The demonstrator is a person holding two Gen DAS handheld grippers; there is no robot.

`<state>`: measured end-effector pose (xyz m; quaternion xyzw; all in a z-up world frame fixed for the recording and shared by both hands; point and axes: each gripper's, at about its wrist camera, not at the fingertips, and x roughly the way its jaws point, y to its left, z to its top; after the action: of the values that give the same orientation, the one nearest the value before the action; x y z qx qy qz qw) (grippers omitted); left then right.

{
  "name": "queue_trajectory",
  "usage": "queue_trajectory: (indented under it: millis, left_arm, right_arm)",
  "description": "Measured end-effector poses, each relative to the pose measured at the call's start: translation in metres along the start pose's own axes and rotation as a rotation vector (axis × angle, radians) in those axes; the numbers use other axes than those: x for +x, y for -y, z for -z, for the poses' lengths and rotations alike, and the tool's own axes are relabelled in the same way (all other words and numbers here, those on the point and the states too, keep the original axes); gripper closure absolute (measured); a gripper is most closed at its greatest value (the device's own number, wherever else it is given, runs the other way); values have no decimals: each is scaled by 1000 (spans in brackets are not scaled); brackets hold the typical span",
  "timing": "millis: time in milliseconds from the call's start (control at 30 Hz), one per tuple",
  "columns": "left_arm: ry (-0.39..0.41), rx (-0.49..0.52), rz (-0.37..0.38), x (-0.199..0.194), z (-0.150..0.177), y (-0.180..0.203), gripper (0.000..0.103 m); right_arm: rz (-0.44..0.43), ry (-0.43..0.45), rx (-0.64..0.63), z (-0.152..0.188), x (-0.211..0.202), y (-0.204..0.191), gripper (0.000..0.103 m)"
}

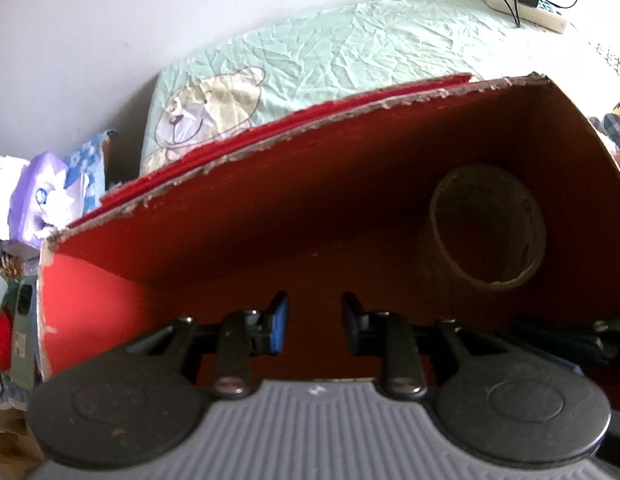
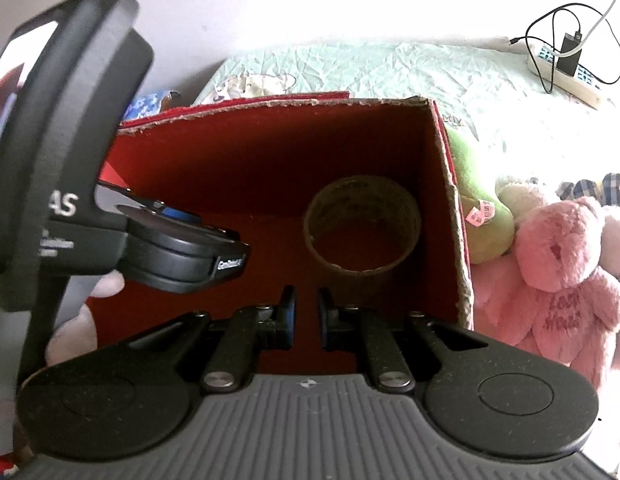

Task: Organize objects
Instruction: 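Withdraw both grippers from the box toward the brown pine cone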

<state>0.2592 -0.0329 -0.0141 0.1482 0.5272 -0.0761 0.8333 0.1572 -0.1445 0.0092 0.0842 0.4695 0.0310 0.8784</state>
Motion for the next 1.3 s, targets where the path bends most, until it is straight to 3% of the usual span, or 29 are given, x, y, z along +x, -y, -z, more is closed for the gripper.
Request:
queue_trajectory:
  millis: [133, 300, 367, 533, 767, 1000, 1300]
  left_arm:
    - [19, 7, -5, -2, 0, 0, 68]
    - [130, -47, 44, -27, 10, -15, 66]
    - [179, -51, 43, -46, 21, -15, 66]
    - [284, -21, 69, -99, 56, -17, 66]
    - [313, 34, 138, -130, 101, -10, 66]
    - [317, 128, 255, -143, 144, 3, 66]
    - [207, 189, 490, -126, 184, 19, 69]
  right_arm:
    - [-54, 56, 40, 6, -9, 6, 89]
    - [-136, 154, 114, 18, -36, 22, 88]
    - [-141, 190, 120, 23, -47, 33, 80]
    - [-168, 218, 184, 45, -70, 59, 81]
    - [-236, 248, 201, 59, -92, 67, 79]
    - [-277, 192, 143, 79, -99, 58, 79]
    - [-327, 2, 139, 117, -82, 58, 79]
